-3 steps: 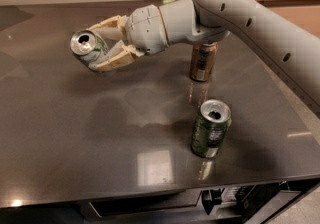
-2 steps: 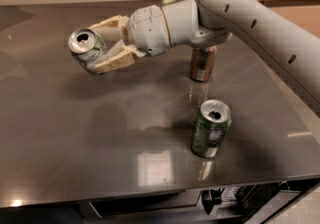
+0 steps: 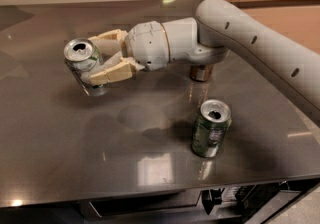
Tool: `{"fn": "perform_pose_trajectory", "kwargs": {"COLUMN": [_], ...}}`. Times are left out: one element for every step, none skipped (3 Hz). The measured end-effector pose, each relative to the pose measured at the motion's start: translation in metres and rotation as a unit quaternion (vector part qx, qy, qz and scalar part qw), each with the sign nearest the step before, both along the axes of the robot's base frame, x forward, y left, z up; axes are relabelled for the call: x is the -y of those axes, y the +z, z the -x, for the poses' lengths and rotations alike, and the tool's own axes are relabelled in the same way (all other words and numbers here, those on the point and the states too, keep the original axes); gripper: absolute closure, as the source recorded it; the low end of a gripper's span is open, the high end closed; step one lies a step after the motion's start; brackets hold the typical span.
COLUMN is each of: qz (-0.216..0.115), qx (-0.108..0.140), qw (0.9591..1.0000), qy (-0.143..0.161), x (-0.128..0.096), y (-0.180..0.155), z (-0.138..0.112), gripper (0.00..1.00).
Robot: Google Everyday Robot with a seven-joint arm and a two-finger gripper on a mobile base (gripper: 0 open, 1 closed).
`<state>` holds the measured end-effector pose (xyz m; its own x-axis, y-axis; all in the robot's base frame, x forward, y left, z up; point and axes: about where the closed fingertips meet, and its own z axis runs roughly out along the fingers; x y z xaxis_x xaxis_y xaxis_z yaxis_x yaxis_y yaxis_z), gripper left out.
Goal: Place 7up can upright
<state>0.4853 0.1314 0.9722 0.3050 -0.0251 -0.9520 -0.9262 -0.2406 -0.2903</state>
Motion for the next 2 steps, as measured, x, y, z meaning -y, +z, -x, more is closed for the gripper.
{"fn": "perform_pose_trajectory", "kwargs": {"qz": [-0.008,-0.007], "qx": [-0.035,-0.058], "qw": [0.9994,0.9983], "qy": [0.005,0.005], "x": [-0.001,0.002], "y": [-0.006,-0.010], "z": [0.013,0.024], "gripper": [1.00,1.00]}}
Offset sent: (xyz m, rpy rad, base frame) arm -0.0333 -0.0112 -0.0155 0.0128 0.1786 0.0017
